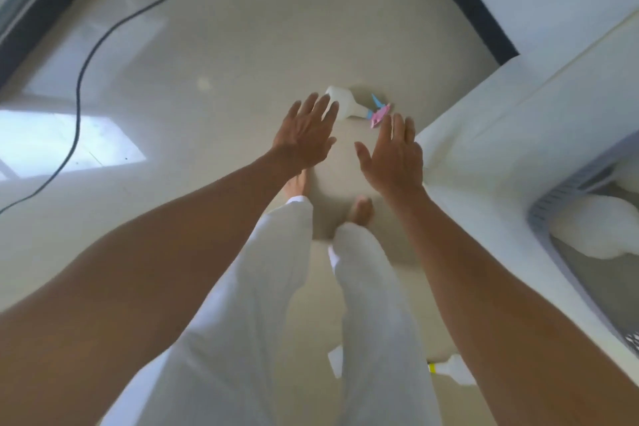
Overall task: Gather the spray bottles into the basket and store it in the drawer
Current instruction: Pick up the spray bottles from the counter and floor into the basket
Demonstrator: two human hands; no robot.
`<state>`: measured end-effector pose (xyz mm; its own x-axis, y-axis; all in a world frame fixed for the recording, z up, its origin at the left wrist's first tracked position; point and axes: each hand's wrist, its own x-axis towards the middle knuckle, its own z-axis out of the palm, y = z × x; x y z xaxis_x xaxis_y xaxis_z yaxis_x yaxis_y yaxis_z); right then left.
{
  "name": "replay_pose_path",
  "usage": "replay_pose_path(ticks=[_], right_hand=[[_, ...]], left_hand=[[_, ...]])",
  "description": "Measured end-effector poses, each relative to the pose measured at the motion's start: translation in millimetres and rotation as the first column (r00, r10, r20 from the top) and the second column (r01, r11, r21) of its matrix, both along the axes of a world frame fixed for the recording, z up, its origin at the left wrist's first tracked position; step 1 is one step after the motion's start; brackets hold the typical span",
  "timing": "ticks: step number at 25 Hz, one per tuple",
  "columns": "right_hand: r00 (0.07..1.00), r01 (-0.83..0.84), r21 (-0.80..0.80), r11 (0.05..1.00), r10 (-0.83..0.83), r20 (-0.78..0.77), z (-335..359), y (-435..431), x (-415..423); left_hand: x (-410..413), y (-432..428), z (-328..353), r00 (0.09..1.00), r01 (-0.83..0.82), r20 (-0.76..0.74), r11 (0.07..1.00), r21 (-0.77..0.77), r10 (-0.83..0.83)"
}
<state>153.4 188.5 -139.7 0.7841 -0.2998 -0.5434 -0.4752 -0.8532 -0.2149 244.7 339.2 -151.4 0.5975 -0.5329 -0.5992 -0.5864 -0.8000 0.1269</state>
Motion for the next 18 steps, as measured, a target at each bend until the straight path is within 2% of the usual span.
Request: replay_pose_path(ticks=[2, 6, 10, 14, 18], right_hand=[[0.997, -0.007, 0.015, 1.0, 0.008, -0.071, -35.8, -0.1, 12.2], [0.974, -0.117, 0.026, 0.993, 0.12, -0.19, -147.5, 2.6, 32.7], [0.97, -0.072, 0.023, 0.997, 0.075, -0.229, -224.5, -3.3, 45.8], [0.965, 0.032, 0.045, 0.998, -0.019, -0.263, -264.6, 0.7, 51.3], [0.975, 0.124, 0.078, 0.989, -0.107, -0.197, -273.5, 1.3, 54.7]], left_hand=[[15.3, -5.4, -29.6, 0.999, 0.029, 0.022, 1.0, -0.009, -0.029], [34.6, -14.7, -138.3, 0.997, 0.059, 0.042, 0.998, 0.033, -0.06], [44.5, -29.4, -224.8, 0.991, 0.127, 0.029, 0.989, 0.069, -0.13], [45.0, -39.3, -276.4, 0.986, 0.153, 0.045, 0.977, 0.149, -0.162], [55.8, -53.0, -290.0, 0.992, 0.106, 0.05, 0.987, 0.118, -0.113]])
